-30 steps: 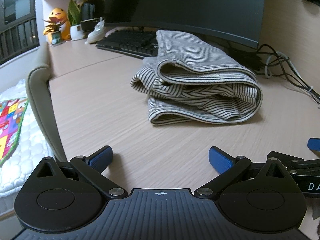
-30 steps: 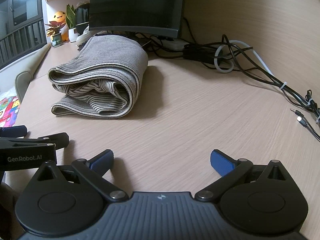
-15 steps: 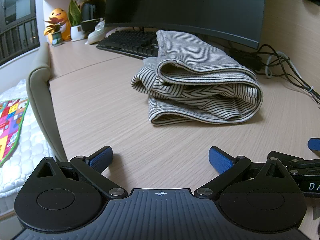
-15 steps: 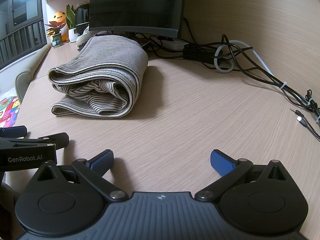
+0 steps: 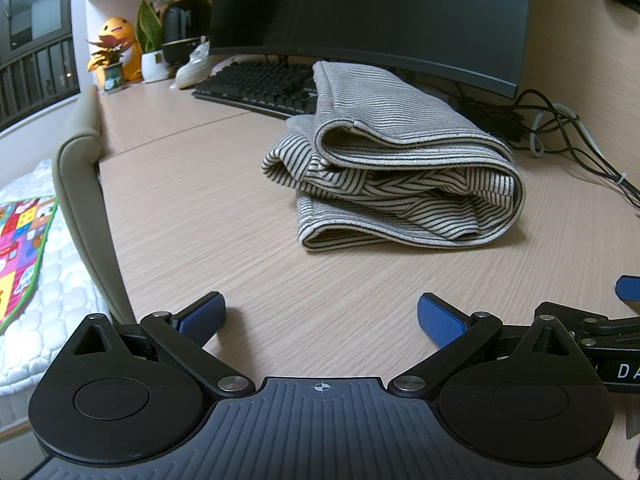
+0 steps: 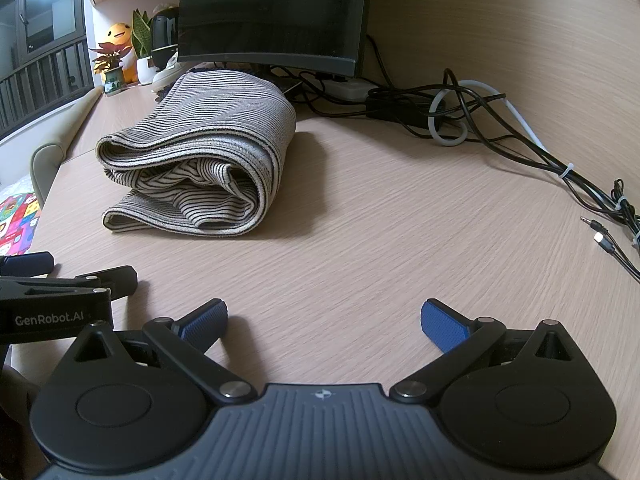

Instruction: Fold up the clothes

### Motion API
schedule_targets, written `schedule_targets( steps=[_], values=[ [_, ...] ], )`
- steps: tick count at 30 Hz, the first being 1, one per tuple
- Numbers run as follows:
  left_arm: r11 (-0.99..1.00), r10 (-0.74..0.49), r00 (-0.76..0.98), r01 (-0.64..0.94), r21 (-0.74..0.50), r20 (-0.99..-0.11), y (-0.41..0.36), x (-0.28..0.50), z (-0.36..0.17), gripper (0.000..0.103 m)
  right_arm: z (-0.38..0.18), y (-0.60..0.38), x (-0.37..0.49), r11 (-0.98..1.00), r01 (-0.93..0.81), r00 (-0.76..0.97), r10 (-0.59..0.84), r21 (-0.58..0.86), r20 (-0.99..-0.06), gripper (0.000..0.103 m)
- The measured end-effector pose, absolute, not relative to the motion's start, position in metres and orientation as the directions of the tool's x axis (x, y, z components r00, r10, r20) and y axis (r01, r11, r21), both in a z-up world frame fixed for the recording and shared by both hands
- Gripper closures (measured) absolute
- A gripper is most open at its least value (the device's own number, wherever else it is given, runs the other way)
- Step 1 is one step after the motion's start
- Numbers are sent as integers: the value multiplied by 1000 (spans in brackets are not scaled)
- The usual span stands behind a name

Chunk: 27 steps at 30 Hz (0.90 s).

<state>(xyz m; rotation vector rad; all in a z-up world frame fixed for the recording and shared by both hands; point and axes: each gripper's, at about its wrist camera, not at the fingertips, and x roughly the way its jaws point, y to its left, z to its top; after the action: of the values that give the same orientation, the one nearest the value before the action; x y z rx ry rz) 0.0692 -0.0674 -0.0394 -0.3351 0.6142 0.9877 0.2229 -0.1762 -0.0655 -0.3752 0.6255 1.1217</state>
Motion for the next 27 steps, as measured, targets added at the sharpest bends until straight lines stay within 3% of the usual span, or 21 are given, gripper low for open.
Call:
schedule_targets(
  steps=[27],
  values=[
    [516,673,396,-857,12,-625,-69,69,-39,0,-66,-177,223,400,-916,297,710,19,-639,0]
  ],
)
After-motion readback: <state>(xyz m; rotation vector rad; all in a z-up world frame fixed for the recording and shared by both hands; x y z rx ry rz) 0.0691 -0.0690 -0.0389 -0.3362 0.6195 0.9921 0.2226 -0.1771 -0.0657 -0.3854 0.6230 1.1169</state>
